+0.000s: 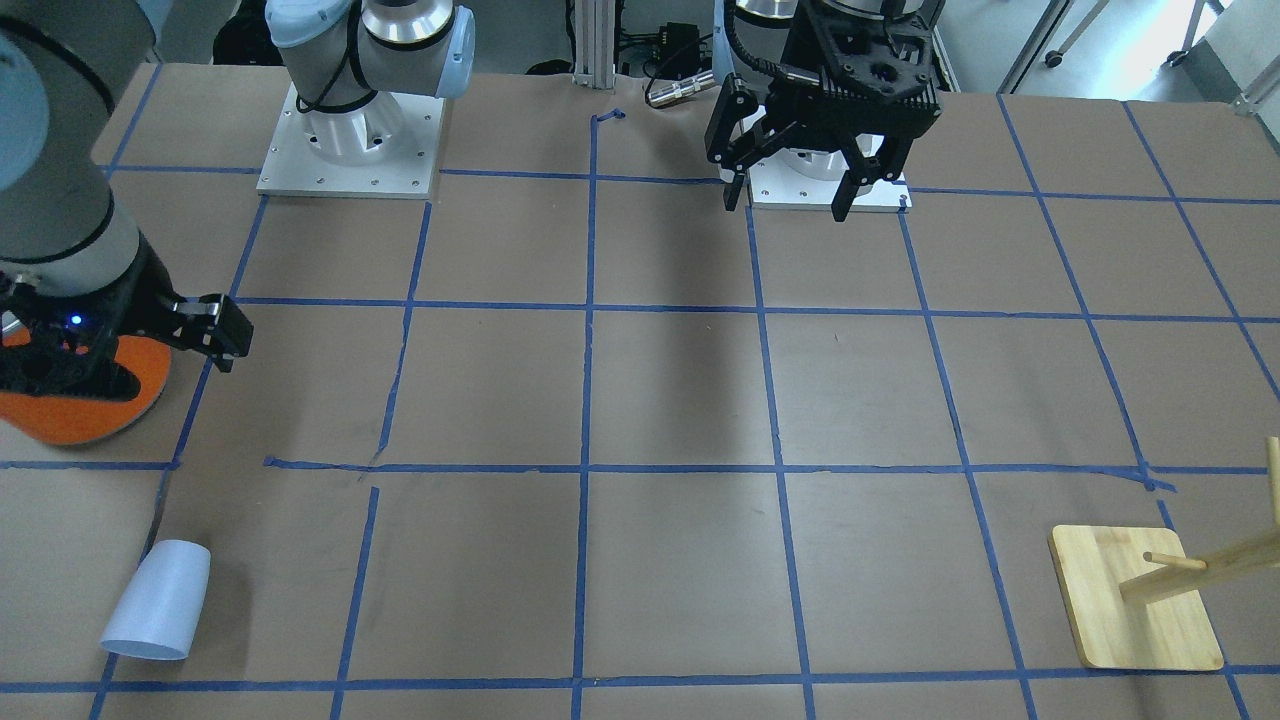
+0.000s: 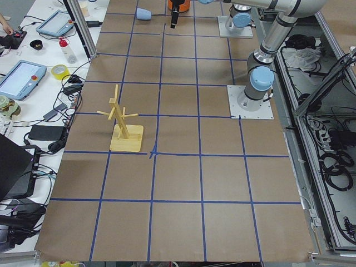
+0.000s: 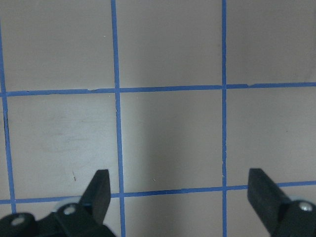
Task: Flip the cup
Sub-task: 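Close the right gripper on the pale blue cup and lift it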
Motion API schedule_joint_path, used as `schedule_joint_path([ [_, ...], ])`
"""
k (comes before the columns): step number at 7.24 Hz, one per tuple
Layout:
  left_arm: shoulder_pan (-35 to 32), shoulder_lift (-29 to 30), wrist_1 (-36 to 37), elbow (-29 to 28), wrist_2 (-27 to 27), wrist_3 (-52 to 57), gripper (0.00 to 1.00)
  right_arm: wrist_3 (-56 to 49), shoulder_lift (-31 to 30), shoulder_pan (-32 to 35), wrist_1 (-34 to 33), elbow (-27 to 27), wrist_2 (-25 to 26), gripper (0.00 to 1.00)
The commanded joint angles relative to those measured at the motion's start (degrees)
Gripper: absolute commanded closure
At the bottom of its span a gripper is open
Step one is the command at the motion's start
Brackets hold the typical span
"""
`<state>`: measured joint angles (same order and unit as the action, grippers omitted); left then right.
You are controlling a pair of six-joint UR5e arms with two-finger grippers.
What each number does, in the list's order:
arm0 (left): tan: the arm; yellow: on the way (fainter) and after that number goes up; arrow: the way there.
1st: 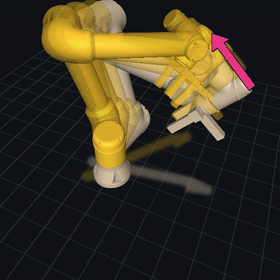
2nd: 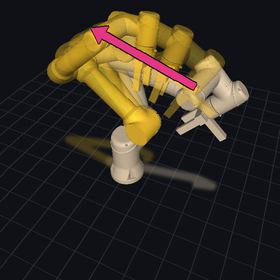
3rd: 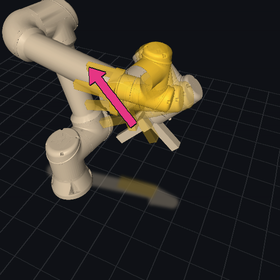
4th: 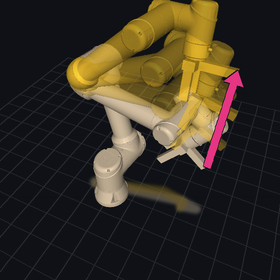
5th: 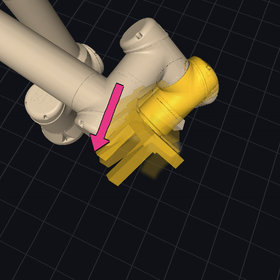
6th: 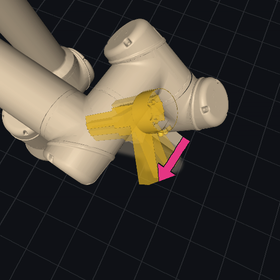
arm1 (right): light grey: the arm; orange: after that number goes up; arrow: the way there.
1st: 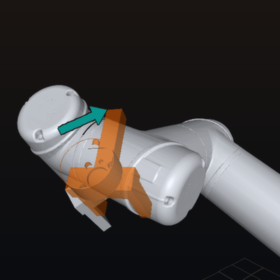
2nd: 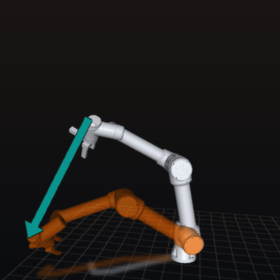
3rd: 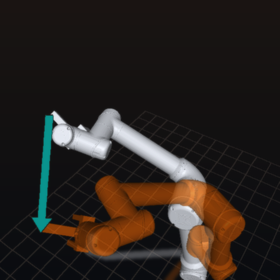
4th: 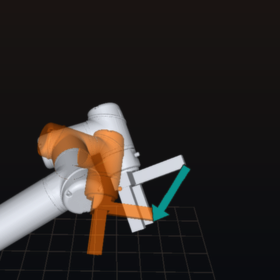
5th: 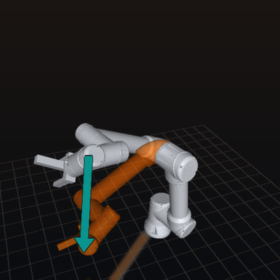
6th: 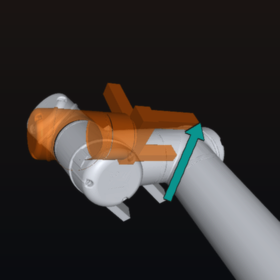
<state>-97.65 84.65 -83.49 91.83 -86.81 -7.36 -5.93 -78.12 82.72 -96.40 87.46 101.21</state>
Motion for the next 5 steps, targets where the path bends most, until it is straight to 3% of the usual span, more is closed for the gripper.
schedule_joint_path([
  [1, 0.00, -0.01, -0.01, 0.19, 0.24, -0.02, 0.00, -0.05, 5.76, -1.16, -13.32, 3.32, 0.75, 0.00],
  [5, 0.00, -0.01, -0.01, 0.28, 0.15, -0.02, 0.00, -0.40, 17.89, -3.61, -31.01, 4.03, 0.48, 0.00],
])
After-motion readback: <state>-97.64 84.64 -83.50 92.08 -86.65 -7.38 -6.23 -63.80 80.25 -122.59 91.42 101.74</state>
